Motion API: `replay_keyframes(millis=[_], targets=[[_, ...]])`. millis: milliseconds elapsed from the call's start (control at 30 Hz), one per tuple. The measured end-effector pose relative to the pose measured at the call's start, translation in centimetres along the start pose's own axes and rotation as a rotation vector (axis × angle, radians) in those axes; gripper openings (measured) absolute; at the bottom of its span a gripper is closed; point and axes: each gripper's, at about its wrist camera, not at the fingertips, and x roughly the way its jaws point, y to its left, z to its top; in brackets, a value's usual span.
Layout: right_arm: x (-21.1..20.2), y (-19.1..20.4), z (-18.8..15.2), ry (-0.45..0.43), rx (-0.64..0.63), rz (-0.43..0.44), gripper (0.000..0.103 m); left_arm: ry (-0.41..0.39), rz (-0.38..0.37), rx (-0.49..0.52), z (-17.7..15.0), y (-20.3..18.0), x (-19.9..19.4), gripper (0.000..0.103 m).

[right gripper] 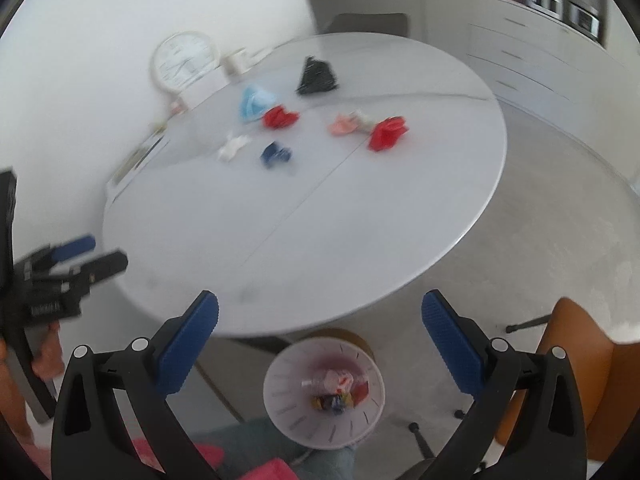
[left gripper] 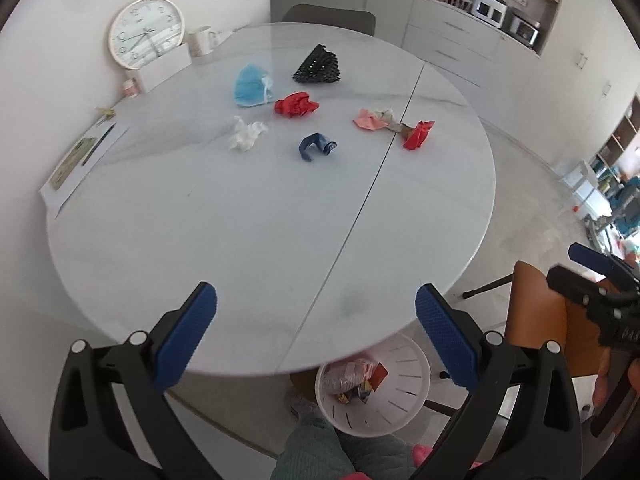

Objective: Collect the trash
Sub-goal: 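Move both tools back over the table toward the remaining trash, then grasp the blue cloth with the left tool while the right tool grasps the red-brown wrapper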

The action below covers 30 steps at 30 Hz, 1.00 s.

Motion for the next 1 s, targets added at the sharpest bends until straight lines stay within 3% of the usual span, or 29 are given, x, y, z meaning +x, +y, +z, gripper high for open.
replay_keyframes(millis=[133, 367, 633, 800, 1000], targets=[[2.2, 0.3, 2.2, -0.003, 0.047, -0.059, 0.101, -0.007, -0.03, 0.005, 2.2, 1.3, 1.9, 0.095], [5.4, 0.6, 6.0, -0.019, 0.058, -0.108, 0.101, -0.025, -0.02, 0.007, 6.0, 3.2, 5.8, 0.095], [9.5, -1.5, 11.1, -0.035, 0.08, -0.113, 0.101, -0.04, -0.019, -0.098, 10.2, 3.0, 10.6, 0.095], [15.1, -4.5, 14.6, 0.012, 0.066, -0.087, 0.101, -0.068, 0.019, -0.14, 12.1, 1.5, 14.4, 0.095], [21.8, -7.9, 17.5, 0.081, 0.014, -0.046, 0.101, -0.037, 0.132, -0.223, 14.3, 0.1, 20.4, 0.095]])
